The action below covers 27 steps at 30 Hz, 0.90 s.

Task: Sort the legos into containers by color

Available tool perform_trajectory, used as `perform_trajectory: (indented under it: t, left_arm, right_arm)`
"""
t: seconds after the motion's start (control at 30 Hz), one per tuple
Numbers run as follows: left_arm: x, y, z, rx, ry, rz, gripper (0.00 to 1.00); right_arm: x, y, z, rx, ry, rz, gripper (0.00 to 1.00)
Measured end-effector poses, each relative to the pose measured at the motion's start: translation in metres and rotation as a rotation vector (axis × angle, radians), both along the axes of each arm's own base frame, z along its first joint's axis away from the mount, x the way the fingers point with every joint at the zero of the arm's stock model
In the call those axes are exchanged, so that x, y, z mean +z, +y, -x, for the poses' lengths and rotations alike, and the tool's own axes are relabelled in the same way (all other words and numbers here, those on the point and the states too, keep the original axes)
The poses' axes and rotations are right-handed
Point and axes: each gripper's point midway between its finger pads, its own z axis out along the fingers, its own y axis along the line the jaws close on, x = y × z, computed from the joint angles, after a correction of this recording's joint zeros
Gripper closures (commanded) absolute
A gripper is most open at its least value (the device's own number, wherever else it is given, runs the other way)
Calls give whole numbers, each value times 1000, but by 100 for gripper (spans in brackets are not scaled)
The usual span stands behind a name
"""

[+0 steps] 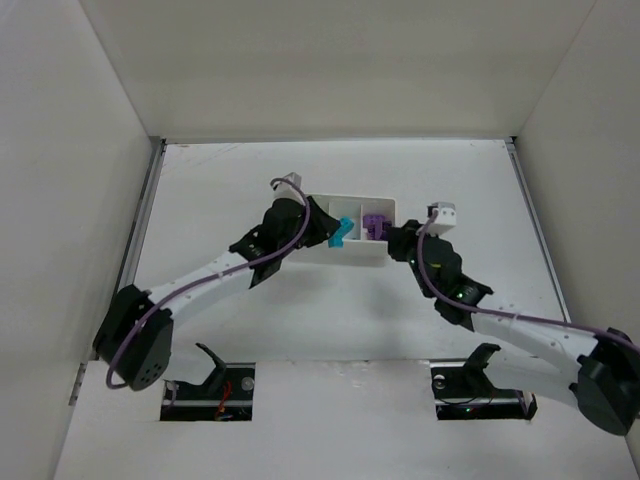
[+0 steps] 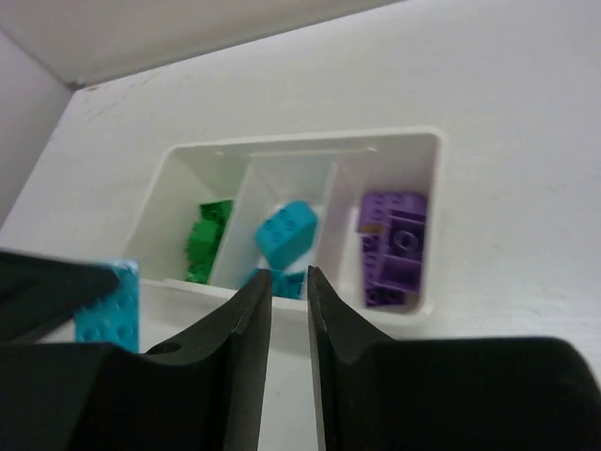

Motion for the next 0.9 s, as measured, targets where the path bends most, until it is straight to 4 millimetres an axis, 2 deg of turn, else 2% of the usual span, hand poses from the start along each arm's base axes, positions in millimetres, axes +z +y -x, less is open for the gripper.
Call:
perform_trajectory:
  t: [0.13, 0.2, 0.3, 0.4, 0.43, 0.47, 0.57, 0.63, 0.67, 0.77, 0.9]
  left_arm:
    - [-1, -17, -39, 28, -35, -61, 83]
    - [-7, -23, -55, 38, -43, -99, 82]
    - [-19, -30, -77, 47, -52, -152, 77]
    - [-30, -36, -94, 48, -54, -195, 67]
    - [-34, -38, -97, 46, -54, -209, 60]
    - [-36, -39, -100, 45, -54, -221, 49]
    - [-39, -37, -102, 44, -64, -255, 26]
    - [-34, -35, -102, 45, -81, -271, 4]
    - [-31, -33, -101, 46, -90, -281, 0]
    - [-8, -22, -93, 63, -137, -278, 0]
    - [32, 7, -68, 106, -219, -242, 0]
  right_arm:
    - [-23, -44, 11, -110, 12, -41, 60]
    - [-33, -55, 11, -140, 27, -43, 55]
    - [-39, -58, 11, -150, 39, -54, 45]
    - [-35, -56, 11, -148, 28, -74, 38]
    - [-33, -56, 11, -146, 23, -82, 37]
    - [-33, -56, 11, -145, 20, -85, 34]
    - [-31, -55, 11, -140, 15, -91, 31]
    - [-30, -55, 12, -139, 10, -97, 31]
    - [-29, -55, 12, -137, 8, -99, 30]
    - [-27, -54, 12, -135, 1, -106, 28]
    - [-27, -53, 11, -136, 0, -111, 22]
